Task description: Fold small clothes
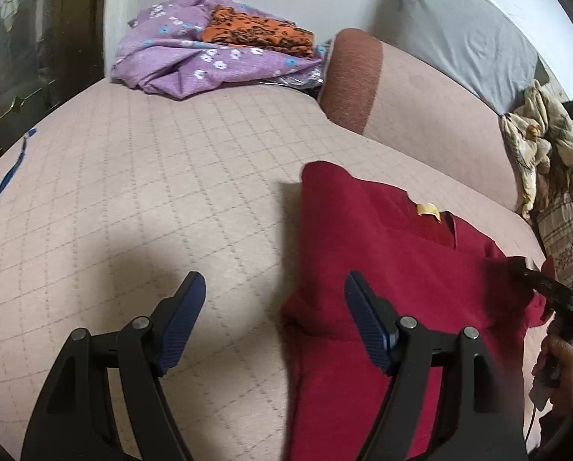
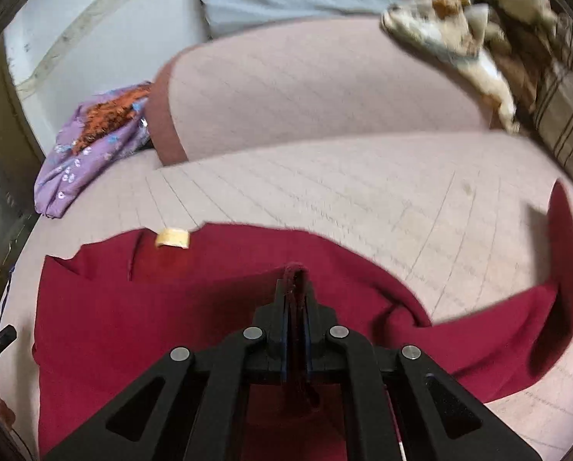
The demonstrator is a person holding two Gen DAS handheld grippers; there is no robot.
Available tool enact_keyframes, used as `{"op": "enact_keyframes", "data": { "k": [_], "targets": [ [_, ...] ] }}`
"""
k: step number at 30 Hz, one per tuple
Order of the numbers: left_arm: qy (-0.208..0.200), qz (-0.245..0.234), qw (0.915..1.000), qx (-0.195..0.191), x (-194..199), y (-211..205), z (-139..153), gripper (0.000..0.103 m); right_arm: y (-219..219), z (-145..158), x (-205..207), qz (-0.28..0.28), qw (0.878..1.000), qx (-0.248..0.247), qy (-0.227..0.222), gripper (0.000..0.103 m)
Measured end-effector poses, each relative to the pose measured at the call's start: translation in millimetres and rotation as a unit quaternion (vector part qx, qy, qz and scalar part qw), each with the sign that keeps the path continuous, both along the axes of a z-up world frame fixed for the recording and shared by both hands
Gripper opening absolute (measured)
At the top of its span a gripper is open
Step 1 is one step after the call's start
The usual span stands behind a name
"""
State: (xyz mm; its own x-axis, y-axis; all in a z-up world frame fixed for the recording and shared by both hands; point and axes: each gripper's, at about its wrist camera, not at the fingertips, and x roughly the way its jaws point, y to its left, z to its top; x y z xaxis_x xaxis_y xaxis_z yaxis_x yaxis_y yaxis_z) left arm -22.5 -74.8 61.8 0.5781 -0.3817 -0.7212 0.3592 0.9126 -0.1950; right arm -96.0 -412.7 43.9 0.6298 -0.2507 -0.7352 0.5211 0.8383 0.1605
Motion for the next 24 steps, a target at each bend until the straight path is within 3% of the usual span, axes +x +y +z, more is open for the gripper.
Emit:
{"op": "enact_keyframes", "data": {
  "k": [1,3,5,8,12,16,17,24],
  "targets": [
    [-0.001,-0.005,1.0,0.003,-0.2,-4.2,-1.2,0.074,0.3,-1.9,3.4,0.002,1.0,0.003,0.011,0.013],
    [0.006,-0.011,0.9998,0.015,1.0,-13.4,-6.5,0.074,1.0,1.1,2.2,-0.011,1.0,0.01,0.015,0.031],
    [0.013,-0.016,0.9993,0.032,4.1,-22.4,-14.5,0.074,3.8,15.2,-15.2,-0.021,0.999,0.011,-0.026,0.039],
    [0.02,-0.016,0.9977,0.063,7.6,-32.1,-26.3,0.074,19.1,26.7,-19.6,0.007,0.999,0.002,-0.049,0.039],
    [0.033,-0.008,0.9968,0.072,13.7,-33.3,-38.3,0.079,39.5,5.0,10.6,0.073,0.997,0.0,0.003,0.034],
    [0.041,-0.002,0.9974,0.06,17.5,-29.3,-38.7,0.082,30.8,-37.3,32.6,0.054,0.996,0.011,0.064,0.035],
    [0.04,-0.002,0.9974,0.06,17.1,-29.8,-38.8,0.082,29.8,-39.3,31.1,0.053,0.997,0.01,0.052,0.035],
    [0.029,-0.004,0.9977,0.062,10.4,-31.0,-30.9,0.082,40.1,-15.6,9.4,0.061,0.997,0.008,0.053,0.051]
  ]
}}
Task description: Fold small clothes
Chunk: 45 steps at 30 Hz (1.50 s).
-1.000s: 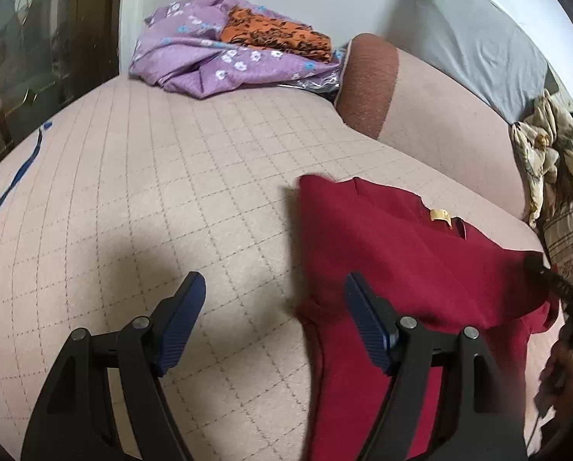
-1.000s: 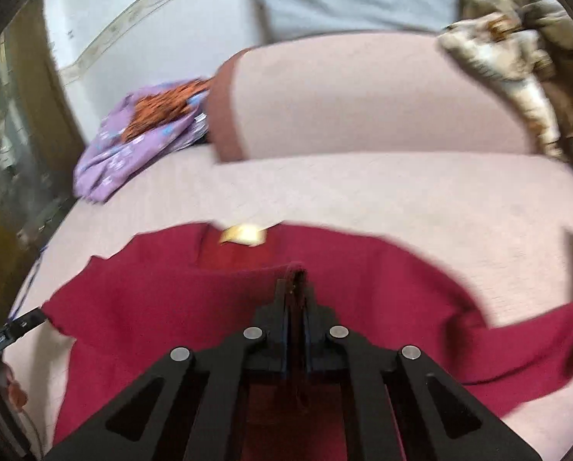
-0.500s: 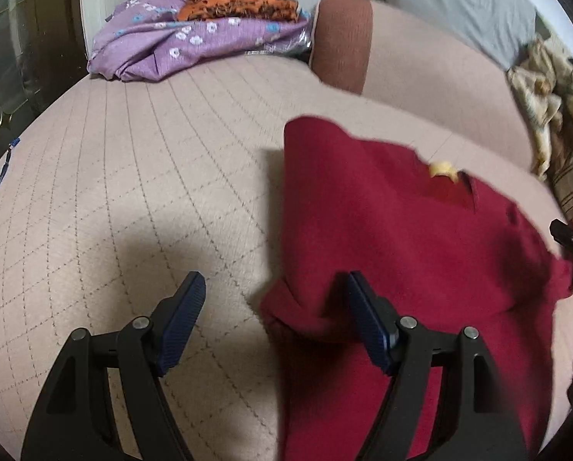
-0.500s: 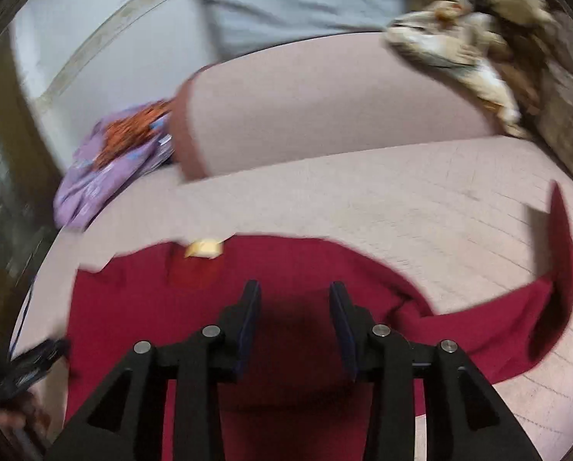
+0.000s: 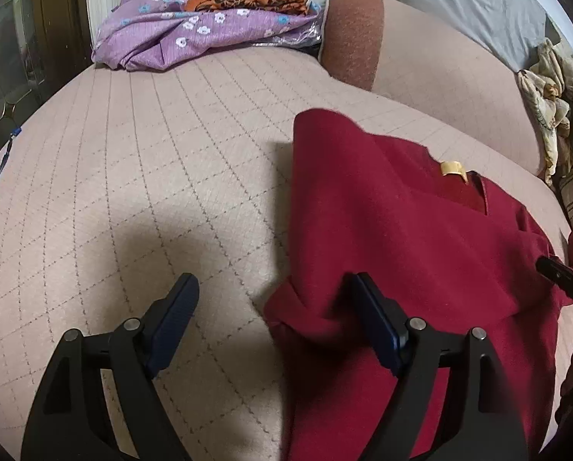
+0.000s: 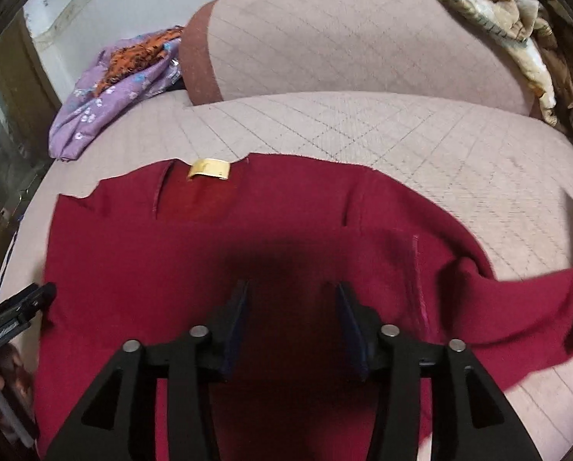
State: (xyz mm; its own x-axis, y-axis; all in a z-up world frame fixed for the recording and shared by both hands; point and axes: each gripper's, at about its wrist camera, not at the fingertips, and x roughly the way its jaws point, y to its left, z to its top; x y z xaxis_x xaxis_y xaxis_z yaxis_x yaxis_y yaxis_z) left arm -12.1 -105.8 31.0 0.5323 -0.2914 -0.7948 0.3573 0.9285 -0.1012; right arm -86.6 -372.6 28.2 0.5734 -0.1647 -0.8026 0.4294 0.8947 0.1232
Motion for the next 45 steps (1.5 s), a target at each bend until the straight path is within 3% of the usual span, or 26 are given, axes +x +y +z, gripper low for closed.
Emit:
{"op": "enact_keyframes", "data": {
  "k": [4,8,12,18,23,27,31,35,40,45],
  "targets": [
    [-0.005,-0.006,1.0,-0.005,-4.4,-2.2,5.7,0.082,6.1,5.3,-11.2,0.0,1.0,-0.013,-0.005,0.055],
    [-0.01,-0.013,0.9999,-0.004,-9.3,-6.2,10.6,0.082,5.1,-15.2,-9.3,-0.006,1.0,-0.009,0.026,0.056],
    [-0.014,-0.014,0.9998,-0.002,-12.5,-7.6,15.5,0.082,11.2,-15.8,-11.3,-0.003,0.999,-0.029,0.026,0.058],
    [-0.009,-0.016,0.9997,-0.013,-17.2,-8.7,18.9,0.082,15.1,-10.7,-17.4,0.0,1.0,-0.009,0.02,0.064],
    [0.023,-0.033,0.9992,0.006,-15.6,-22.5,0.2,0.082,16.7,-18.0,-16.5,-0.001,1.0,-0.003,0.027,0.067],
    [0.029,-0.033,0.999,0.01,-18.0,-26.1,-5.7,0.082,6.9,-2.7,-28.4,-0.001,0.999,0.046,0.003,0.067],
    [0.027,-0.033,0.9991,0.001,-19.0,-24.6,-2.1,0.082,-25.6,26.7,-55.1,-0.038,0.999,0.027,-0.029,0.069],
    [0.031,-0.029,0.9991,-0.001,-18.1,-23.7,-4.9,0.082,-78.7,37.3,-81.2,-0.104,0.994,0.012,-0.026,0.073],
    [0.031,-0.03,0.9991,0.002,-17.1,-24.4,-5.9,0.082,-164.1,9.8,-112.2,-0.2,0.975,0.092,-0.017,0.072],
    [0.033,-0.028,0.9991,-0.001,-15.7,-24.1,-6.5,0.082,-205.5,-7.6,-158.8,-0.259,0.955,0.142,-0.03,0.064]
  ]
}}
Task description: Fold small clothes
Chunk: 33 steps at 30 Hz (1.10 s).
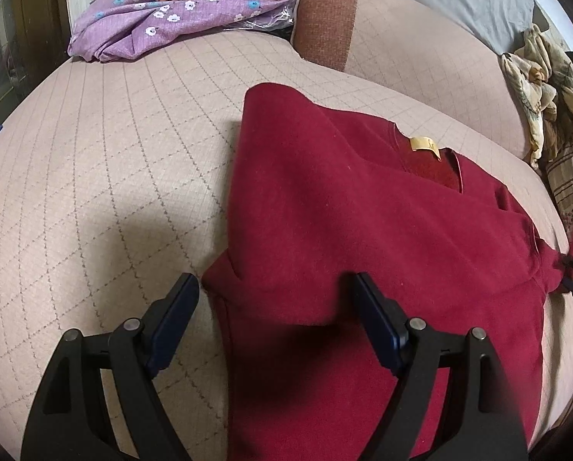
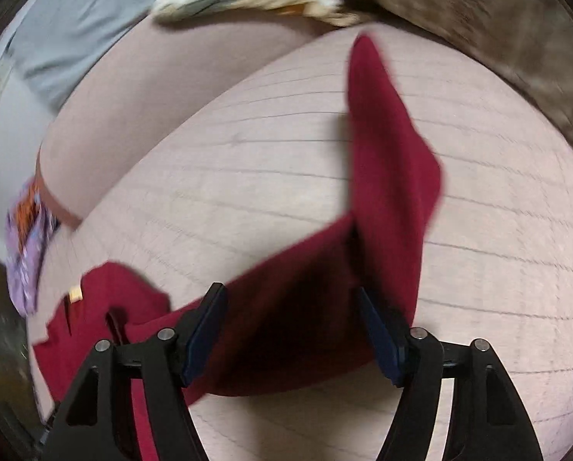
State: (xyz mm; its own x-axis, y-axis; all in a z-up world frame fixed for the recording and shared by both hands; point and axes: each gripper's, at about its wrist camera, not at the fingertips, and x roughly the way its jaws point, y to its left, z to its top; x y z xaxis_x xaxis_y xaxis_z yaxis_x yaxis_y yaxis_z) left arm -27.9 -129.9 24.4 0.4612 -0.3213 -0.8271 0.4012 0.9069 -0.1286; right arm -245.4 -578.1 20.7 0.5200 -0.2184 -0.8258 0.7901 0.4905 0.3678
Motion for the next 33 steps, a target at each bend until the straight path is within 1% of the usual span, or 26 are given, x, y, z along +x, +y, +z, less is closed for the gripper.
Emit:
{"op": "enact_keyframes", "data": {
  "k": [1,2,4,5,6,8,10,13,15,17,18,19,20,21,22,23,25,26,28,30,32,33],
  "targets": [
    [0.0,0.0,1.0,0.0,-0.1,0.0,-0.4,0.082,-3.6,-1.6,-13.0,-0.009,1.0,0.006,-0.01,0.063],
    [0.0,0.0,1.0,0.0,-0.3,0.3,-0.5,0.082,-3.6,-0.7,-20.0,-0.015,1.0,0.005,-0.01,0.064],
    [0.0,0.0,1.0,0.0,-1.1,1.2,-0.5,0.082,-2.8,3.8,-33.6,-0.034,0.999,-0.014,0.007,0.068],
    [0.0,0.0,1.0,-0.001,-1.0,1.4,-0.2,0.082,-3.1,7.0,-39.4,-0.042,0.999,-0.024,0.007,0.068],
    [0.0,0.001,1.0,-0.001,-1.2,1.5,-0.1,0.082,-4.0,11.5,-44.9,-0.043,0.999,-0.024,-0.012,0.068],
    [-0.001,0.001,1.0,-0.001,-0.8,1.5,-0.3,0.082,-5.7,19.6,-48.1,-0.046,0.998,-0.018,-0.045,0.068],
    [-0.002,0.001,1.0,0.001,-0.6,0.7,-0.8,0.082,-11.9,24.3,-43.5,-0.051,0.997,-0.012,-0.054,0.068],
    [-0.002,0.0,1.0,0.002,-0.3,0.6,-1.1,0.082,-23.0,19.1,-33.2,-0.061,0.996,0.014,-0.061,0.068],
    [-0.002,0.0,1.0,0.003,-0.1,0.2,-1.4,0.082,-33.7,8.9,-18.9,-0.07,0.996,0.025,-0.047,0.068],
    [-0.001,-0.001,1.0,0.004,0.3,-0.1,-1.9,0.082,-43.2,-4.1,-7.2,-0.078,0.996,0.041,-0.017,0.069],
    [0.0,-0.001,1.0,0.003,0.6,-0.2,-2.0,0.082,-45.3,-7.5,-4.7,-0.08,0.996,0.041,-0.014,0.069],
    [0.0,-0.001,1.0,0.002,0.7,0.2,-1.9,0.082,-47.3,-7.3,-3.7,-0.084,0.996,0.032,-0.018,0.065],
    [0.001,0.0,1.0,0.002,0.9,0.7,-1.6,0.082,-48.0,-4.9,-3.1,-0.089,0.996,0.017,-0.016,0.051],
    [0.001,0.001,1.0,0.0,1.1,1.2,-1.0,0.082,-48.8,-3.6,-1.8,-0.089,0.996,0.004,-0.004,0.024],
    [0.002,0.002,1.0,-0.001,1.5,2.0,-0.2,0.082,-49.0,-2.9,-1.8,-0.088,0.996,-0.01,0.01,0.011],
    [0.002,0.003,1.0,-0.002,1.6,2.9,0.8,0.082,-49.0,-2.1,-5.4,-0.086,0.996,-0.022,0.008,0.007],
    [-0.001,0.005,1.0,-0.004,1.7,4.9,3.4,0.082,-47.4,0.3,-16.3,-0.088,0.996,-0.021,-0.019,0.004],
    [-0.003,0.007,1.0,-0.006,1.8,5.8,4.8,0.082,-43.5,5.2,-24.2,-0.089,0.995,-0.023,-0.037,0.001],
    [-0.005,0.01,0.9999,-0.01,2.2,7.8,8.0,0.082,-36.1,20.9,-33.2,-0.081,0.994,-0.038,-0.067,0.0],
    [-0.008,0.013,0.9998,-0.016,2.3,9.6,11.1,0.082,-20.7,50.7,-41.1,-0.06,0.99,-0.065,-0.107,0.0],
    [-0.01,0.015,0.9997,-0.019,2.5,10.8,12.6,0.082,-4.1,83.8,-40.0,-0.025,0.986,-0.097,-0.135,0.0],
    [-0.009,0.016,0.9996,-0.019,2.4,11.2,12.7,0.082,3.0,96.6,-36.4,-0.005,0.984,-0.111,-0.137,0.0]
  ]
}}
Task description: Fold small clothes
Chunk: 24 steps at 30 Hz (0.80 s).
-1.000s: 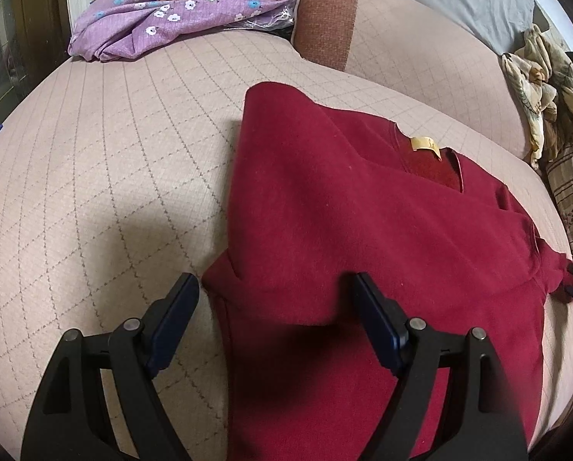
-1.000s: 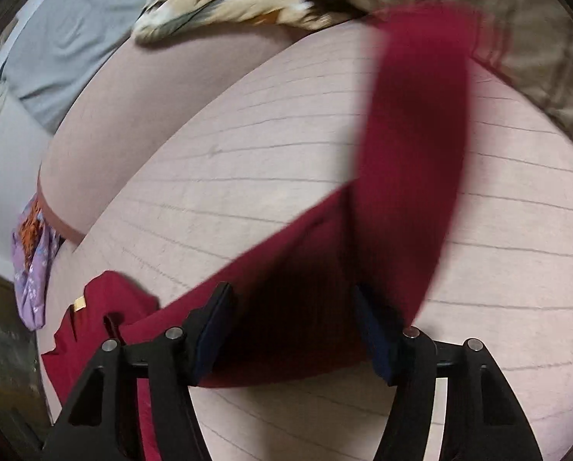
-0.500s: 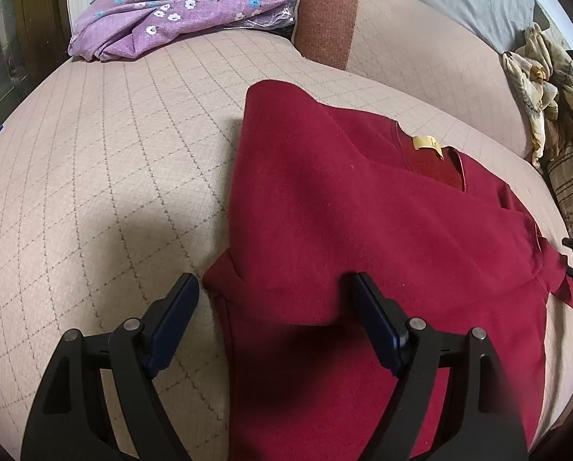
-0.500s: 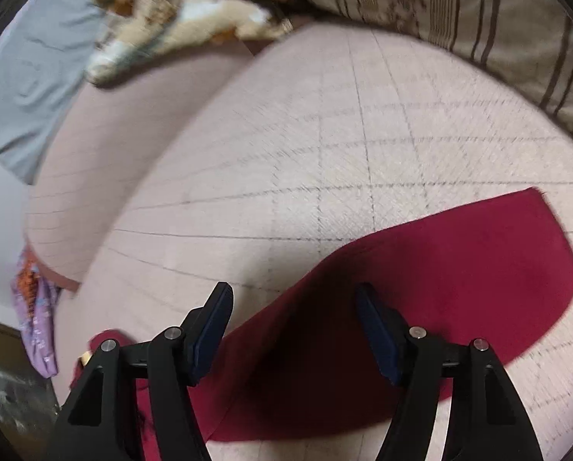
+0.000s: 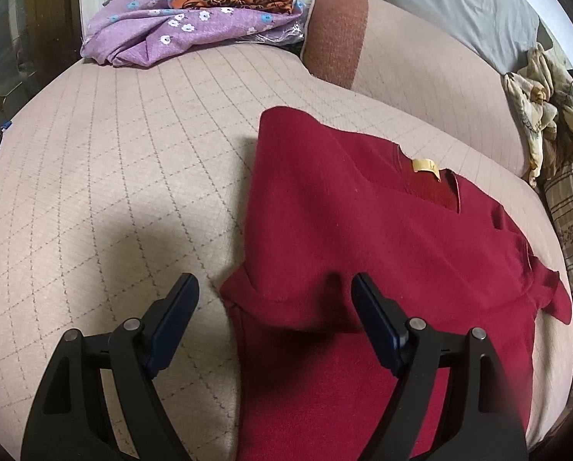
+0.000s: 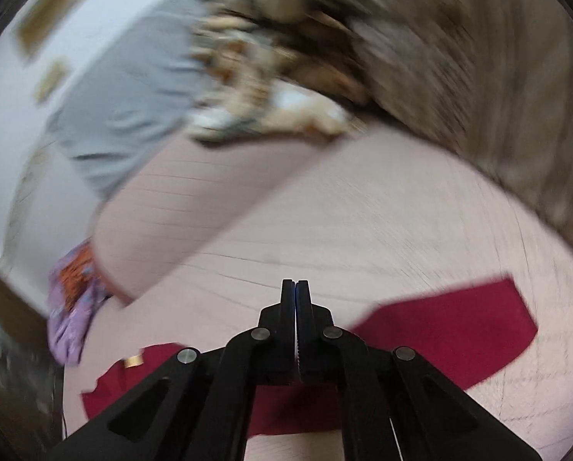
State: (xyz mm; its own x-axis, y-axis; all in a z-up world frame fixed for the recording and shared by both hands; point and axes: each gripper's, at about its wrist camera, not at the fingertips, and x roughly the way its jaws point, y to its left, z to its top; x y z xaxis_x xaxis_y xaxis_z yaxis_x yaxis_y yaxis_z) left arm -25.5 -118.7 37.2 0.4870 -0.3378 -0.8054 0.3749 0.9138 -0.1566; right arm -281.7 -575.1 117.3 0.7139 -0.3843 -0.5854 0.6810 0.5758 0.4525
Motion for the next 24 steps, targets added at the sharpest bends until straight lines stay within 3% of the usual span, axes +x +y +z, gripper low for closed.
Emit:
{"op": "enact_keyframes", "data": {
  "k": [2,4,5,6,11,14,16,18,21,24],
  "targets": [
    [0.001,0.001,1.0,0.0,-1.0,0.8,-0.2,0.082,15.4,16.5,10.3,0.03,0.999,-0.02,0.018,0.002],
    [0.0,0.0,1.0,0.0,-2.5,1.7,0.6,0.082,18.1,11.2,20.9,0.039,0.998,0.009,0.047,0.018],
    [-0.001,-0.001,1.0,-0.001,-3.0,2.1,1.5,0.082,16.4,-0.2,23.7,0.034,0.997,0.035,0.063,0.051],
    [-0.002,-0.002,1.0,-0.001,-3.6,2.2,2.2,0.082,15.7,-11.4,24.1,0.025,0.996,0.052,0.075,0.072],
    [-0.002,-0.002,1.0,0.001,-2.2,1.1,0.9,0.082,-9.8,-75.1,36.5,-0.018,0.984,0.106,0.14,0.072],
    [0.005,-0.004,1.0,0.006,0.1,-2.1,-3.3,0.082,-28.2,-94.1,39.8,-0.048,0.981,0.129,0.138,0.069],
    [0.006,-0.007,0.9999,0.009,0.2,-3.6,-4.4,0.082,-36.9,-106.2,43.6,-0.055,0.978,0.144,0.142,0.056],
    [0.005,-0.008,0.9999,0.009,-0.4,-4.3,-3.5,0.082,-38.5,-105.8,45.0,-0.067,0.98,0.105,0.155,0.013],
    [0.002,-0.007,1.0,0.005,-1.1,-2.4,-0.2,0.082,-41.2,-103.3,38.5,-0.055,0.983,0.093,0.15,0.008],
    [-0.003,0.001,1.0,-0.003,-0.1,2.6,4.3,0.082,-35.5,-77.5,19.7,-0.038,0.992,0.077,0.088,0.007]
  ]
}}
